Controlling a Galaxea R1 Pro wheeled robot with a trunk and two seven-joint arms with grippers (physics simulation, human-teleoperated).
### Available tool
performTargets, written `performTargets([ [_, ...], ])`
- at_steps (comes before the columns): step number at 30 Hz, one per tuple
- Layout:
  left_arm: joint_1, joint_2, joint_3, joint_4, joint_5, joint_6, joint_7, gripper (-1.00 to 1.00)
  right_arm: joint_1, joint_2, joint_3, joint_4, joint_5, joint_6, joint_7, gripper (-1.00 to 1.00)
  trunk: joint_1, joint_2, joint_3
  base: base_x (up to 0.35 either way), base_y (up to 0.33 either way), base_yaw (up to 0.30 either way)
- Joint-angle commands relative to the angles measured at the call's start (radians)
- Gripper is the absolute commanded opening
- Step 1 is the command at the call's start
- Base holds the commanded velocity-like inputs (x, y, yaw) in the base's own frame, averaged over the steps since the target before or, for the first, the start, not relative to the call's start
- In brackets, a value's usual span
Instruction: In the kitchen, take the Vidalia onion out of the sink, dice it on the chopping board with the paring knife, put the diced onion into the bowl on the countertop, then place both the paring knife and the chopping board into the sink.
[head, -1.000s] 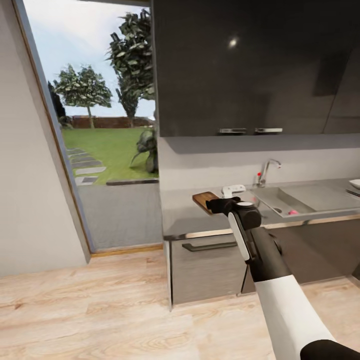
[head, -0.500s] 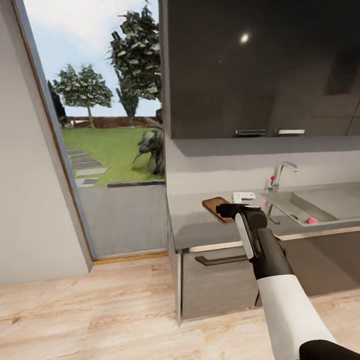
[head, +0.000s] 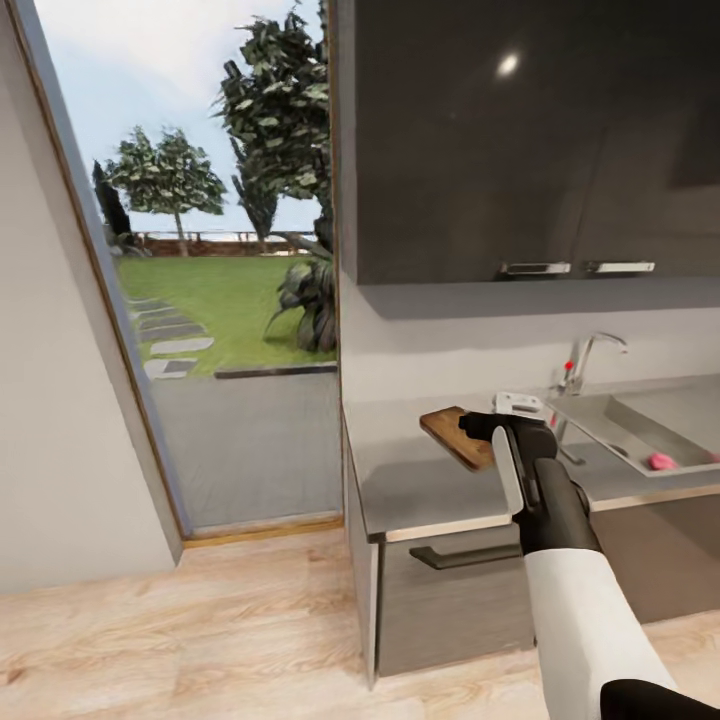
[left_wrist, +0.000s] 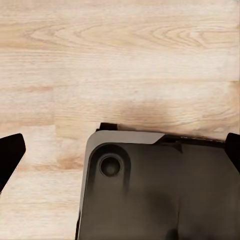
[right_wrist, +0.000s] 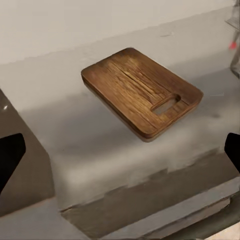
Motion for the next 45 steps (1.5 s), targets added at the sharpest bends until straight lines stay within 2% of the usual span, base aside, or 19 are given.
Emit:
performTargets([
  [1,0.001,0.000,-0.001,-0.001,0.010,-0.001,0.000,1.00,0.000,0.001,-0.004,0.000,-0.001,0.004,-0.004,1.00,0.001,0.000,0.000,0.321,-0.018,0.000],
  [12,0.001,0.000,-0.001,0.001,0.010,-0.001,0.000,1.00,-0.001,0.000,-0.011,0.000,-0.001,0.004,-0.029,1.00,0.001,0.000,0.000,0.247,-0.192,0.000],
  [21,0.001,0.000,-0.001,0.012,0.010,-0.002,0.001,1.00,0.000,0.003,-0.010,0.002,-0.001,0.004,-0.035,1.00,0.001,0.000,0.000,0.080,-0.299,0.000],
  [28,0.001,0.001,-0.001,0.013,0.010,-0.004,0.001,1.00,-0.001,0.009,-0.011,0.064,-0.001,0.003,-0.044,1.00,0.001,0.000,0.000,0.005,-0.319,0.000],
  [35,0.001,0.001,-0.001,0.013,0.010,-0.004,0.001,1.00,-0.001,0.012,-0.017,0.119,-0.003,-0.008,-0.131,1.00,0.001,0.000,0.000,0.000,-0.261,0.000],
  [38,0.001,0.001,-0.001,0.013,0.010,-0.004,0.001,1.00,-0.001,0.026,-0.017,0.128,-0.004,-0.036,-0.183,1.00,0.001,0.000,0.000,0.000,-0.068,0.000],
  [45,0.001,0.001,-0.001,0.013,0.010,-0.003,0.001,1.00,-0.001,0.059,-0.017,0.172,-0.005,-0.093,-0.255,1.00,0.001,0.000,0.000,0.000,-0.018,0.000],
])
